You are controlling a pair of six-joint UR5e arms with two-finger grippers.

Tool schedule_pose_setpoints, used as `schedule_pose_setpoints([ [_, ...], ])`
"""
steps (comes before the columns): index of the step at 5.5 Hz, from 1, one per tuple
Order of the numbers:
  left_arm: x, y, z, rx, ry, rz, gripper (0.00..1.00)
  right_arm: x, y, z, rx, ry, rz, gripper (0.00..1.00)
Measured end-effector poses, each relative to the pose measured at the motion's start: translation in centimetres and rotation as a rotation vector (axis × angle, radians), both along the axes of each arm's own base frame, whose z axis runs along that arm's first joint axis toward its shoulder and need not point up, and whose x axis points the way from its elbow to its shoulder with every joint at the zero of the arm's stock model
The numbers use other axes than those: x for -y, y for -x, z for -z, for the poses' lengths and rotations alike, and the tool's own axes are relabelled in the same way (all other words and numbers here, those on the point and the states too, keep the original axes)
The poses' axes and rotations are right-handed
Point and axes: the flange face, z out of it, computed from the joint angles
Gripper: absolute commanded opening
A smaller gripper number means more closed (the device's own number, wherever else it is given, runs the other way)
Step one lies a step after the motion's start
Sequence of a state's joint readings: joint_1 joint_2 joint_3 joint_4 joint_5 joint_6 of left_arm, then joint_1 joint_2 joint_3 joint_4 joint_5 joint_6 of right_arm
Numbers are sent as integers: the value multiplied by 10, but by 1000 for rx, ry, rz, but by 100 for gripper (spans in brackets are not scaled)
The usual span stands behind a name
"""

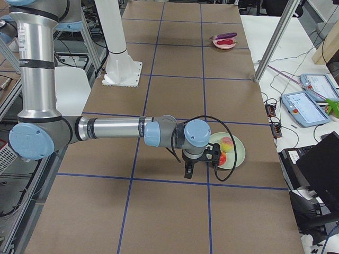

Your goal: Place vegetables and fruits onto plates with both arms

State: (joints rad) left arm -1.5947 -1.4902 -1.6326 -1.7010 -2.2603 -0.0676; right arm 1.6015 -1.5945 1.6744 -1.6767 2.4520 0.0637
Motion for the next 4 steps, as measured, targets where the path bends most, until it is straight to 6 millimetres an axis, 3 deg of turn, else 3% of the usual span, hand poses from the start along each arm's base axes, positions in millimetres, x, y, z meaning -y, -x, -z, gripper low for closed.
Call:
schedule_pose_setpoints([
  [4, 0, 0, 0, -1, 0, 1, 100, -1, 0, -1, 1, 5, -1, 100],
])
